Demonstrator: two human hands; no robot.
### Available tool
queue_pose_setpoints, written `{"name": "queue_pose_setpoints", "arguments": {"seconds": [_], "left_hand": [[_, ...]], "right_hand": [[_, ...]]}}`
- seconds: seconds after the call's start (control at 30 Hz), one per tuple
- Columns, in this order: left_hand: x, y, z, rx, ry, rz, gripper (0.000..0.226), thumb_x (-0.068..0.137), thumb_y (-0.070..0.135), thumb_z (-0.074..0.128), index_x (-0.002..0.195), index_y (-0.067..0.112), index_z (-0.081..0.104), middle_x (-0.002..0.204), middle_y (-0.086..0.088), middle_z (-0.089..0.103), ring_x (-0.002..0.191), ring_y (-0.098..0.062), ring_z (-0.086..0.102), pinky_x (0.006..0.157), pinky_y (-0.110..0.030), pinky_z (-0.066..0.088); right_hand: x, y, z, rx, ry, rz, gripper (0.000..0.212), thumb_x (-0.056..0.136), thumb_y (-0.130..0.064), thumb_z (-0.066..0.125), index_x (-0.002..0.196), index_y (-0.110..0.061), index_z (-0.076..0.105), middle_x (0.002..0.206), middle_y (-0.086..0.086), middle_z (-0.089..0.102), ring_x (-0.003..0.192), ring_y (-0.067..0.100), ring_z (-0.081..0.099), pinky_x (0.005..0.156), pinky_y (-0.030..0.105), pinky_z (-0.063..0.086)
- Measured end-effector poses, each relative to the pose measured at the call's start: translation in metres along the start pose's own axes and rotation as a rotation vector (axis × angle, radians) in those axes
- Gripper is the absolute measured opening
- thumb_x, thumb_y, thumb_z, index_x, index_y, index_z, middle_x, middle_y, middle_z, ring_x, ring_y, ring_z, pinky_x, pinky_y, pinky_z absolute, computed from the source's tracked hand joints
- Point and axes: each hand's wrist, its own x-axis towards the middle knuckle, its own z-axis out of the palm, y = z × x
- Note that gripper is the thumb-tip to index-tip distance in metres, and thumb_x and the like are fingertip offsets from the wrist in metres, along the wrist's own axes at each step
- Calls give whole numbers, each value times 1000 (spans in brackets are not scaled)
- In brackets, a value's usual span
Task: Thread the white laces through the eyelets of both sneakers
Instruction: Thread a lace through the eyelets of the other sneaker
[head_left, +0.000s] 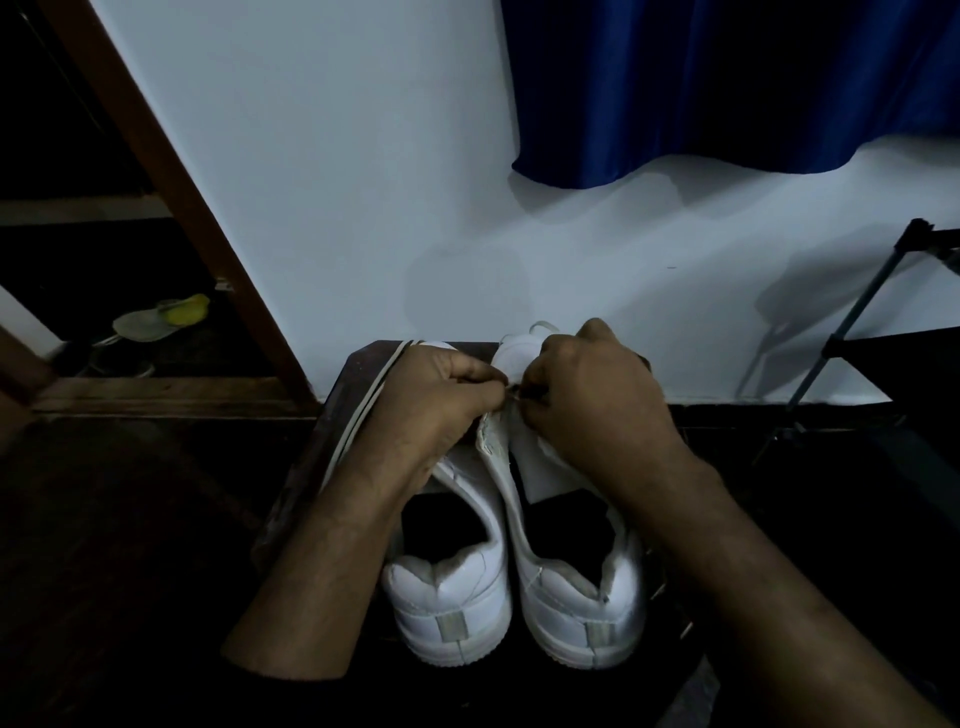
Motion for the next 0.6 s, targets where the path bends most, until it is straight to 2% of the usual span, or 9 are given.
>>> {"name": "queue_pose_setpoints", "arguments": {"seconds": [0.1, 0.2, 0.27, 0.33, 0.4, 0.5, 0.57, 0.6], "left_hand": [[0, -2, 0, 22, -6, 35, 19, 84, -4, 72, 86, 13, 81, 61, 7, 72, 57, 0, 64, 57, -15, 50], [2, -5, -2, -18, -76, 28, 22, 93, 4, 70, 77, 17, 78, 68, -2, 74, 62, -8, 67, 58, -20, 52], [5, -9, -2, -14, -87, 40, 23, 98, 8, 67, 78, 17, 75, 77, -7, 76, 70, -15, 71, 59, -23, 54], [12, -17, 1, 170, -26, 130, 22, 97, 9, 67, 81, 22, 73, 81, -6, 76, 73, -16, 69, 62, -26, 52], [15, -22, 4, 341, -3, 216, 20, 95, 9, 67, 82, 23, 71, 80, -2, 73, 74, -16, 67, 65, -30, 52], [18, -25, 5, 426, -4, 257, 21, 96, 8, 65, 81, 23, 67, 83, 2, 72, 80, -16, 67, 73, -28, 51], [14, -20, 4, 431, 61, 284, 19, 99, 5, 58, 85, 17, 64, 84, 4, 70, 80, -13, 67, 70, -21, 49], [12, -17, 4, 391, 110, 306, 17, 100, 4, 55, 88, 13, 64, 85, 3, 71, 82, -12, 69, 70, -20, 52]], "right_hand": [[0, 4, 2, 13, -27, 10, 22, 92, -35, 59, 105, -28, 74, 104, -6, 61, 103, 21, 48, 69, 31, 40], [-2, 5, 9, -15, 33, -4, 18, 91, -33, 60, 101, -31, 74, 101, -6, 61, 96, 20, 50, 67, 29, 32], [-2, 8, 15, 90, 50, 38, 12, 89, -33, 67, 94, -33, 78, 99, -6, 66, 92, 20, 56, 69, 29, 38], [0, 12, 17, 282, 40, 127, 5, 81, -34, 77, 86, -33, 79, 90, -6, 70, 84, 19, 63, 72, 29, 46], [0, 15, 17, 405, 28, 197, 9, 75, -37, 83, 81, -32, 79, 82, -7, 71, 72, 13, 63, 71, 28, 51], [2, 19, 15, 488, 6, 218, 23, 74, -39, 85, 87, -29, 70, 75, -13, 66, 62, -2, 55, 60, 19, 45], [3, 25, 11, 561, -74, 203, 29, 80, -41, 81, 94, -26, 60, 74, -10, 64, 62, -2, 55, 53, 12, 36], [4, 28, 10, 570, -118, 179, 28, 83, -42, 78, 94, -25, 59, 72, -7, 64, 59, -1, 55, 52, 12, 37]]}}
